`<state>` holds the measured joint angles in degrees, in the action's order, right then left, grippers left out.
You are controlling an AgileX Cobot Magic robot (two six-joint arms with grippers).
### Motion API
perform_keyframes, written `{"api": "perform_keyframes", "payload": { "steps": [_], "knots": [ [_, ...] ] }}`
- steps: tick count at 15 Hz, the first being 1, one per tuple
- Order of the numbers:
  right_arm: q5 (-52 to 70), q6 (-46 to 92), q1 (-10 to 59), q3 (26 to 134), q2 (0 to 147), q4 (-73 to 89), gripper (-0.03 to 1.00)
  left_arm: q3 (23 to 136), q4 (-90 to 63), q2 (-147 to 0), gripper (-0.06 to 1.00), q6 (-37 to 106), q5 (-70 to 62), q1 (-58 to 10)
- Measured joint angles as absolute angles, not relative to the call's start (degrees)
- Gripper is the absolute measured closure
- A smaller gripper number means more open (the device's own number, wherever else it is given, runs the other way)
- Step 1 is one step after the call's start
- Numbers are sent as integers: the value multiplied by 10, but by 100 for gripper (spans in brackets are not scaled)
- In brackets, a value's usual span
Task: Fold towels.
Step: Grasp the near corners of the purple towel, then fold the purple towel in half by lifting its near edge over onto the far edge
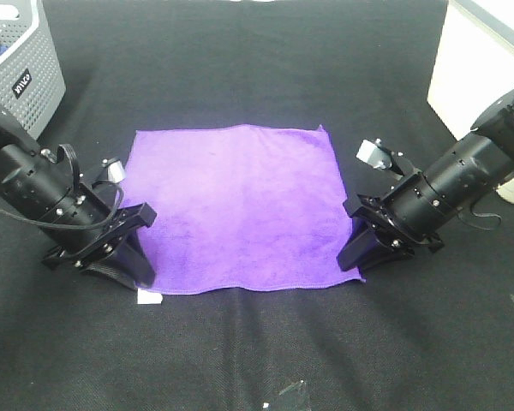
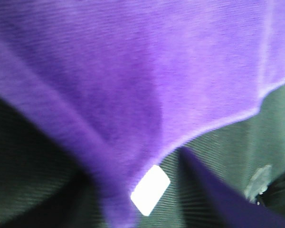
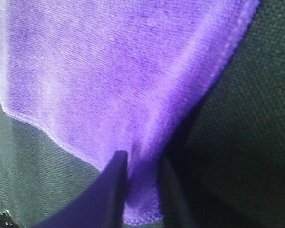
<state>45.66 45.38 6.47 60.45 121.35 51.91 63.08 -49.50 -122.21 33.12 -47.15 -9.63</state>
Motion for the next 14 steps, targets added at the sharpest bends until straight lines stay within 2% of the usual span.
{"api": "perform_keyframes", "payload": {
  "steps": [1, 2, 3, 6, 14],
  "knots": [
    [456, 453, 65, 604, 1215, 517, 82, 631, -490, -1224, 90, 331, -472, -97],
    [457, 453, 65, 604, 1217, 514, 93, 631, -488, -1224, 94, 331, -472, -97],
    [460, 453, 65, 604, 1218, 512, 96, 631, -487, -1224, 94, 331, -472, -97],
    [488, 428, 65, 604, 1218, 493, 96, 630, -451, -1212, 94, 330, -474, -101],
    [645, 282, 72, 600, 1120, 443, 96, 623, -333, -1085, 94, 213, -571, -104]
  ]
}}
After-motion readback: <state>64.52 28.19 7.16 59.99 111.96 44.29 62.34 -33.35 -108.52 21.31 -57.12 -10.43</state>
